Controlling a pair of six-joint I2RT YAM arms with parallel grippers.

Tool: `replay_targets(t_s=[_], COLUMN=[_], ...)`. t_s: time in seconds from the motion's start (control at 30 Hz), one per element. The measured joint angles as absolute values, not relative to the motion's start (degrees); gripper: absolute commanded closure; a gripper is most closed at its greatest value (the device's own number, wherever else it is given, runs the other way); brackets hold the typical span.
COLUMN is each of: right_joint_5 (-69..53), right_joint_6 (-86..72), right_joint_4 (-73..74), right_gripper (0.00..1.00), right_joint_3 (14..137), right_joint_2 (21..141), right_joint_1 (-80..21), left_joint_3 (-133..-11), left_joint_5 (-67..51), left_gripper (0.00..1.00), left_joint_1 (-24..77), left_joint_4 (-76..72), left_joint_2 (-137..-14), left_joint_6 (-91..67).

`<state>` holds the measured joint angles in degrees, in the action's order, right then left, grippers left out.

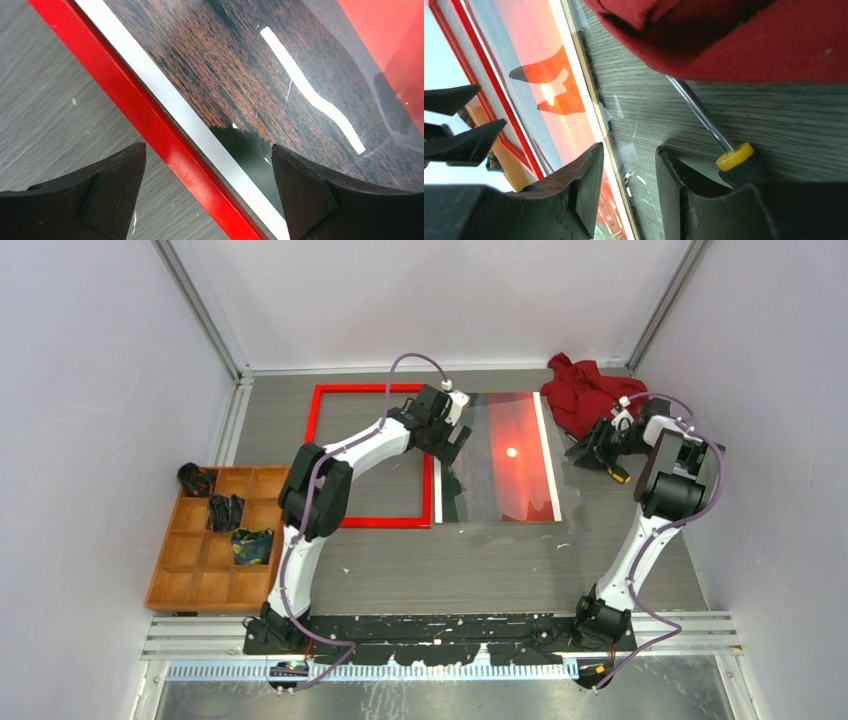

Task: Take the photo out of the frame
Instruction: Pick up the photo frame item from the photo frame.

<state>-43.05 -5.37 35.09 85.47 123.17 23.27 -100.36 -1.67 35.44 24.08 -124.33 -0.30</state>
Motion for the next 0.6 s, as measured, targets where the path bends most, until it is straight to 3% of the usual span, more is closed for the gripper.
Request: replay_targets(t_s=[0.6], right_joint_5=[-51.2], right_joint_6=[5.0], right_joint_4=[46.2], right_gripper=[0.54], right_joint_3=[90.6], right_joint_2=[128.3], right_joint_1=[23.7], left_joint_3=[-102.2], left_joint_5=[1.7], left_gripper=[0.02], left_joint_1=[36.8], left_joint_4=[26.6], left_joint_2=[-128.3], left_joint_6=[3.5])
